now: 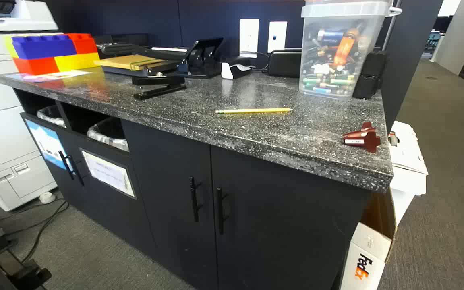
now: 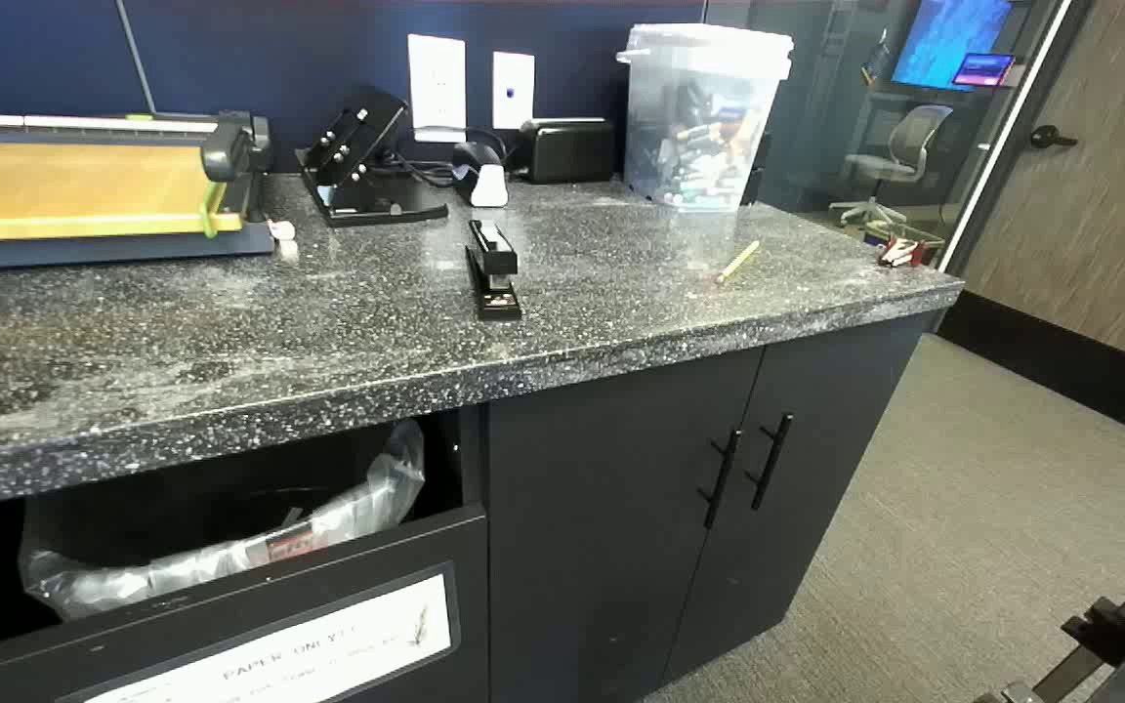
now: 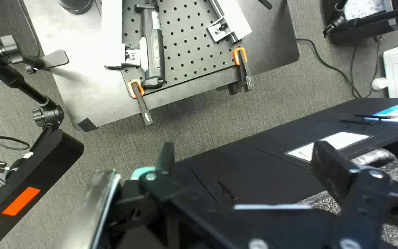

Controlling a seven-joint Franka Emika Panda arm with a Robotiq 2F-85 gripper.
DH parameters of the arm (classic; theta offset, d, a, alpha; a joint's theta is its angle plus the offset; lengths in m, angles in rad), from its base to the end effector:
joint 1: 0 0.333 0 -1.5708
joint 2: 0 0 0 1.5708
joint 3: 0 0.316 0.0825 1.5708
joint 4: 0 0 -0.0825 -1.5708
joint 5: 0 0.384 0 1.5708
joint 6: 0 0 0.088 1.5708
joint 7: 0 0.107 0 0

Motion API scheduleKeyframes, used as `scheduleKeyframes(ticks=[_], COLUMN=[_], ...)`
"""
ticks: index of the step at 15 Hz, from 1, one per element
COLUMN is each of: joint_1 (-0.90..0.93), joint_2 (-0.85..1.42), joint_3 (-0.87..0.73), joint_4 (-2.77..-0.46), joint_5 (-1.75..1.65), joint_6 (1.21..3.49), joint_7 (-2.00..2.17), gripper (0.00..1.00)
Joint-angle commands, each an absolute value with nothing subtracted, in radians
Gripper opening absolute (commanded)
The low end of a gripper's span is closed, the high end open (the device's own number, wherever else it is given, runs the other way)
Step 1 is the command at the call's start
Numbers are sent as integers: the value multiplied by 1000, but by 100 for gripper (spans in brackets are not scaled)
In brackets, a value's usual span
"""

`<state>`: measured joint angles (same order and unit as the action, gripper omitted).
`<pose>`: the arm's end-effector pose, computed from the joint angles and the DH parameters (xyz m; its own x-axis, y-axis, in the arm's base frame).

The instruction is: Move the pencil to the left

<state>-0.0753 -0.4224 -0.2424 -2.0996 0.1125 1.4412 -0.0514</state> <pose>0.3791 -0.1265 0.5682 0.9526 -0.1990 -0.2300 -0.2502 -0.9427 -0.2208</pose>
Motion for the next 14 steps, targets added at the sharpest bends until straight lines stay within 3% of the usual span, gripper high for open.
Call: scheduleKeyframes(ticks=[1,8,14], joint_1=[-105,-102,-64], joint_2=[-418,-405,-156], joint_3=[-219,-209,-116], joint_4=[-2096,-2097,-1963], joint_5=[120,123,213], joint_6=[1439,1457,1585], joint_7=[-61,-44,116], gripper=[100,100,100])
